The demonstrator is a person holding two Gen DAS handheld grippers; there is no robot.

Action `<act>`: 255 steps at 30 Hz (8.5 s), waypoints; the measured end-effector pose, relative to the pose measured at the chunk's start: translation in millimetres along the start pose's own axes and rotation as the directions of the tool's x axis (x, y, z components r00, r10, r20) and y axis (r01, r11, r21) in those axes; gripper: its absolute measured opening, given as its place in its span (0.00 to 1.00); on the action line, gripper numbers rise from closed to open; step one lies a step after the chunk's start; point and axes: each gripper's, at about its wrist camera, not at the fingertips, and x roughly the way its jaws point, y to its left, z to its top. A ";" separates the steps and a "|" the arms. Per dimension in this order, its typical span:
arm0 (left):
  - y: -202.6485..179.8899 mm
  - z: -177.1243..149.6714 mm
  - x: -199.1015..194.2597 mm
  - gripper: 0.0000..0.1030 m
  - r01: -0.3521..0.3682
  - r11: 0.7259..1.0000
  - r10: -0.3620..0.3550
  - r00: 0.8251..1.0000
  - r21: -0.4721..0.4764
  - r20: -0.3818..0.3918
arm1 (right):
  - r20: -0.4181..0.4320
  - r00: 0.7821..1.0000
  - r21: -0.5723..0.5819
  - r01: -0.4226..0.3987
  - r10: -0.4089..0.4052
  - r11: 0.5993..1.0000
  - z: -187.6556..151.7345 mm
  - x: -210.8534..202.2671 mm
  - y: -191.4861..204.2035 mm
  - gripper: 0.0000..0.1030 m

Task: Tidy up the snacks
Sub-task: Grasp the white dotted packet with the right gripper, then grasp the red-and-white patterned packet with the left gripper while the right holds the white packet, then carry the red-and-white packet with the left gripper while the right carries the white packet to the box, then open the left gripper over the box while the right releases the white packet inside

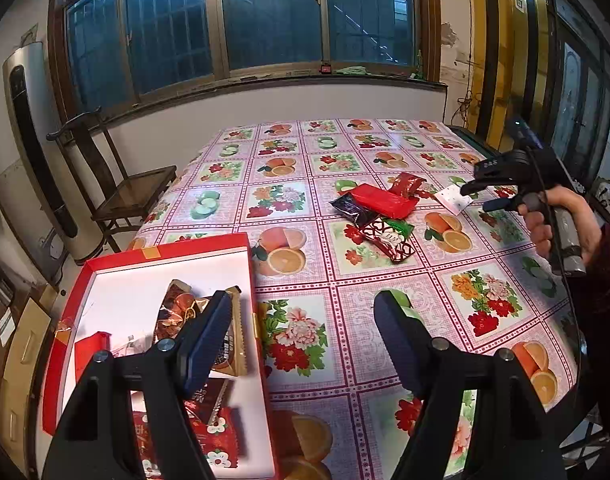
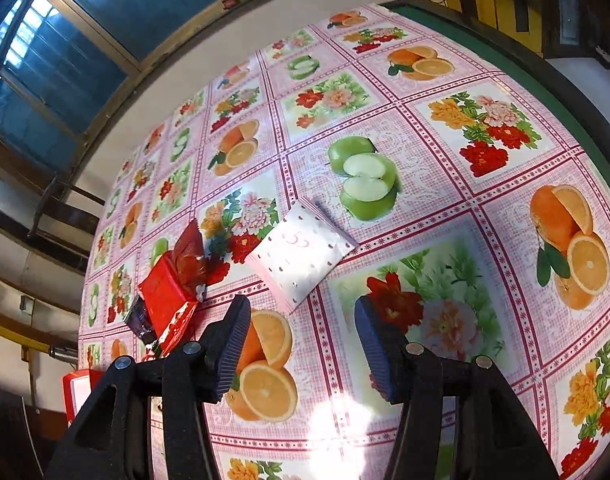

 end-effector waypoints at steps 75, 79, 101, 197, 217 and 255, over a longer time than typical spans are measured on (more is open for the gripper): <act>-74.8 43.3 190.2 0.56 -0.109 0.982 0.044 0.926 -0.154 -0.375 | 0.049 0.916 0.069 -0.401 0.398 0.913 -2.0 -29.6 -83.7 0.04; -59.7 42.2 184.8 0.56 -0.091 0.984 0.020 0.912 -0.155 -0.410 | 0.031 0.916 0.069 -0.402 0.401 0.913 -2.9 -27.1 -84.6 0.04; -85.7 61.8 200.8 0.68 0.000 0.996 0.035 0.927 0.093 -0.375 | 0.135 0.978 -0.053 -0.155 0.160 0.987 4.9 -36.0 -77.2 0.50; -96.4 16.6 101.6 0.26 0.160 0.987 -0.164 0.957 -0.036 -0.239 | 0.130 0.991 -0.528 0.046 0.028 0.848 -36.6 13.6 1.4 0.55; -69.4 11.1 72.8 0.26 0.141 0.987 -0.152 0.975 -0.077 -0.162 | -0.020 0.827 -0.284 -0.544 0.562 0.790 -67.0 -43.0 17.1 0.34; 99.9 -34.4 -11.1 0.74 -0.256 0.949 0.255 0.966 -0.186 -0.028 | 0.048 0.948 -0.561 -0.234 0.314 0.794 -104.6 -14.2 124.2 0.48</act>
